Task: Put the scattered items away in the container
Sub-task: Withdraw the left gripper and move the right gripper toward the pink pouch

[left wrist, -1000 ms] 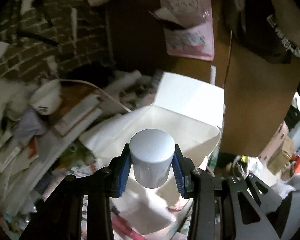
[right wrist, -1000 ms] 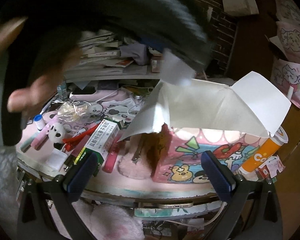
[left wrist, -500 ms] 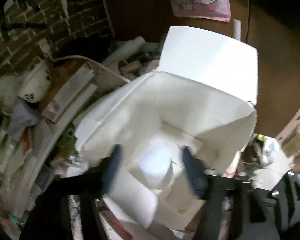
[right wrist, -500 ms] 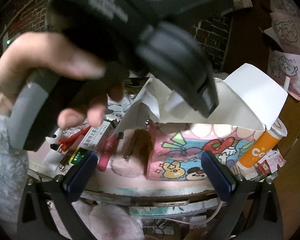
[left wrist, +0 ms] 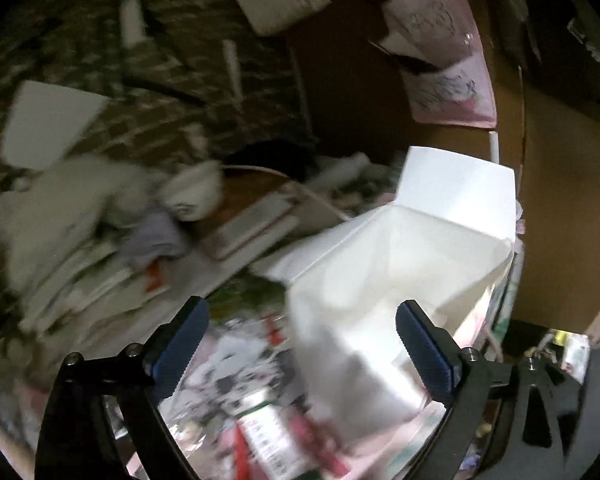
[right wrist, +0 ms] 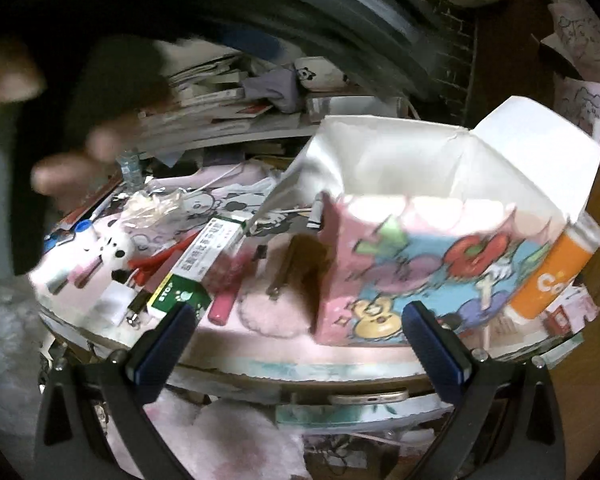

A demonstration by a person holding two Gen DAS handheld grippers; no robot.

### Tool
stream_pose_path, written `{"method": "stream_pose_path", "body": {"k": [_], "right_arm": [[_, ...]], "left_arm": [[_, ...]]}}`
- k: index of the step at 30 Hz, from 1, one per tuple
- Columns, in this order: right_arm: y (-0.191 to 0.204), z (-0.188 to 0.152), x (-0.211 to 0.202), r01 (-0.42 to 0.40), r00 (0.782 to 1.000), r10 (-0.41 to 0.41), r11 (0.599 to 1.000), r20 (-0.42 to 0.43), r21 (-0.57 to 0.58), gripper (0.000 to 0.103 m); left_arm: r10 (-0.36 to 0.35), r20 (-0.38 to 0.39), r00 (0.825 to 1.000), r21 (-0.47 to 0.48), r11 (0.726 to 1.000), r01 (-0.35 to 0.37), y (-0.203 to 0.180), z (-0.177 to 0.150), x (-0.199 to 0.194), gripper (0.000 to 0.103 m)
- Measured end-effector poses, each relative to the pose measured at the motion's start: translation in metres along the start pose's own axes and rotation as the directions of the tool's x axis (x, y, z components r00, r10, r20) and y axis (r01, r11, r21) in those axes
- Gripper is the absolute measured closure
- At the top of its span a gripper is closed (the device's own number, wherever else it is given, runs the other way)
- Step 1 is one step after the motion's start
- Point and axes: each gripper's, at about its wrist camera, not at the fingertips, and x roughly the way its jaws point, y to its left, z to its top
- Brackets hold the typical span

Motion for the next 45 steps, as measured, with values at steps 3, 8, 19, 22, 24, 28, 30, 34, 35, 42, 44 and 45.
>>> {"method": "stream_pose_path", "body": {"k": [3, 8, 19, 22, 24, 28, 30, 34, 35, 42, 44, 45], "right_arm": [[0.000, -0.015, 0.009, -0.033, 0.999, 0.033, 0.999, 0.027, 0.012, 0.000], [0.004, -0.032, 0.027, -0.056, 0.996, 0.055, 0.998, 0.072, 0.014, 0.000], [0.003, -0.048, 0.061, -0.038, 0.999, 0.038, 0.999, 0.020, -0.007, 0.000], [-0.001, -0.049, 0.059, -0.074, 0.997, 0.074, 0.997, 0.027, -0.020, 0.000], [-0.002, -0.046, 0.055, -0.081, 0.997, 0.081, 0.996, 0.013, -0.024, 0.000], [0.001, -0.050, 0.036, -0.113, 0.989, 0.115, 0.993, 0.089, -0.025, 0.004], [0.007, -0.050, 0.028, -0.110, 0.986, 0.115, 0.993, 0.123, -0.047, 0.017], [0.022, -0.041, 0.031, -0.087, 0.987, 0.098, 0.992, 0.126, -0.087, 0.028], [0.023, -0.039, 0.031, -0.072, 0.987, 0.084, 0.993, 0.134, -0.088, 0.031], [0.029, -0.012, 0.053, 0.049, 0.988, -0.039, 0.997, 0.149, -0.064, 0.034], [0.028, -0.011, 0.055, 0.084, 0.984, -0.073, 0.994, 0.165, -0.066, 0.034], [0.030, -0.012, 0.055, 0.109, 0.981, -0.094, 0.991, 0.171, -0.077, 0.035]], "left_arm": [[0.070, 0.046, 0.997, -0.029, 0.997, -0.069, 0.007, -0.034, -0.027, 0.009], [0.081, 0.077, 0.994, -0.095, 0.993, -0.073, 0.017, -0.078, -0.049, 0.009], [0.146, 0.074, 0.987, -0.245, 0.962, -0.124, 0.031, -0.134, -0.064, 0.009], [0.153, 0.075, 0.985, -0.258, 0.958, -0.129, 0.032, -0.142, -0.067, 0.009], [0.157, 0.081, 0.984, -0.269, 0.954, -0.130, 0.034, -0.147, -0.071, 0.009], [0.152, 0.098, 0.983, -0.292, 0.949, -0.118, 0.038, -0.153, -0.076, 0.009], [0.154, 0.102, 0.983, -0.298, 0.947, -0.118, 0.040, -0.155, -0.077, 0.009], [0.159, 0.122, 0.980, -0.303, 0.946, -0.116, 0.043, -0.158, -0.083, 0.009], [0.155, 0.128, 0.980, -0.305, 0.946, -0.110, 0.044, -0.159, -0.085, 0.009], [0.146, 0.143, 0.979, -0.323, 0.942, -0.094, 0.050, -0.167, -0.087, 0.009], [0.150, 0.138, 0.979, -0.331, 0.939, -0.097, 0.054, -0.170, -0.085, 0.009], [0.147, 0.138, 0.979, -0.337, 0.937, -0.093, 0.056, -0.171, -0.084, 0.009]]}}
